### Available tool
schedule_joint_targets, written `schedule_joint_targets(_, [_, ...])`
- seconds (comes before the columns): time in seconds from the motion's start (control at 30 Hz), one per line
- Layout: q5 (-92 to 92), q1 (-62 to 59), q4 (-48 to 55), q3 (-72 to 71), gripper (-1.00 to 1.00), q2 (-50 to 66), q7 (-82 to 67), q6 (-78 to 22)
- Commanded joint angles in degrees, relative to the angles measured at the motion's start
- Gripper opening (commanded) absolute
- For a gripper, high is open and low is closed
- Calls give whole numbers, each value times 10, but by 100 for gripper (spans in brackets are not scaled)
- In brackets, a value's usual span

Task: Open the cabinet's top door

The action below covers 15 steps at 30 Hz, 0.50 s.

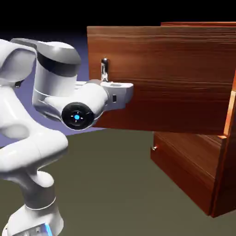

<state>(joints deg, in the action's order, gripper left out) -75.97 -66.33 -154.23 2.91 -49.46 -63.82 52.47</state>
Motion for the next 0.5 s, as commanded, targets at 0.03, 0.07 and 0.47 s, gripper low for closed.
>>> schedule_joint_targets(0.03, [30, 5, 28, 15, -100, 42, -23, -19])
schedule_joint_targets(0.07, [45, 8, 43, 22, -100, 62, -35, -29])
schedule_joint_targets(0.47, [192, 53, 262, 87, -100, 311, -162, -159])
